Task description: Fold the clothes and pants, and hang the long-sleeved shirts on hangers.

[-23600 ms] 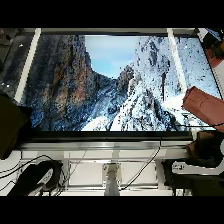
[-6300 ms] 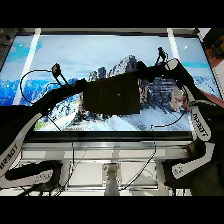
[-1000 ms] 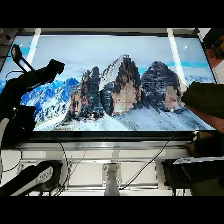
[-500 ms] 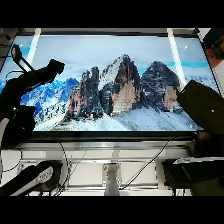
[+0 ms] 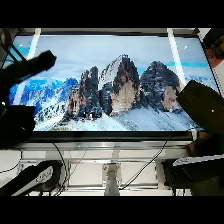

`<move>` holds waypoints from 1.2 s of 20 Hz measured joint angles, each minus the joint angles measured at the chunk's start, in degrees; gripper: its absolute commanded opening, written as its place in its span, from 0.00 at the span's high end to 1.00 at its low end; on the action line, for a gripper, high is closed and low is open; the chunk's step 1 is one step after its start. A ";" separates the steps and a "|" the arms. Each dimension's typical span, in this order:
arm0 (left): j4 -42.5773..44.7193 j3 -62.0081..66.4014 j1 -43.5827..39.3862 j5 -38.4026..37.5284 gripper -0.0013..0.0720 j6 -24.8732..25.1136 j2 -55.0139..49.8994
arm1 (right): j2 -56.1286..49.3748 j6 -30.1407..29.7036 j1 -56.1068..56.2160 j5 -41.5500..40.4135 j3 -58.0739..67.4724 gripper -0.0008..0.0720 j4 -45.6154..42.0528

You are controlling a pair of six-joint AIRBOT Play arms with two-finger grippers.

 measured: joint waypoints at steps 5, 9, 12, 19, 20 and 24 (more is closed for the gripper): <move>0.00 16.46 2.19 11.52 0.94 1.18 0.15 | 2.36 -0.52 15.32 -4.61 2.58 0.97 10.71; 0.11 23.98 6.82 21.44 0.94 -0.44 0.83 | 4.61 -0.46 23.65 -6.54 3.04 0.97 13.44; 0.17 25.90 10.25 27.67 0.94 -1.33 1.84 | 5.92 -0.28 28.13 -7.21 3.15 0.96 15.13; 0.02 26.95 12.68 32.11 0.94 -1.79 2.69 | 7.08 -0.09 34.58 -8.07 2.51 0.96 17.20; 0.02 26.97 12.79 32.28 0.94 -1.81 2.71 | 7.13 -0.09 34.93 -8.09 2.25 0.96 17.00; 0.02 27.02 12.90 32.70 0.94 -1.95 2.71 | 7.19 -0.11 35.58 -8.24 1.62 0.96 16.70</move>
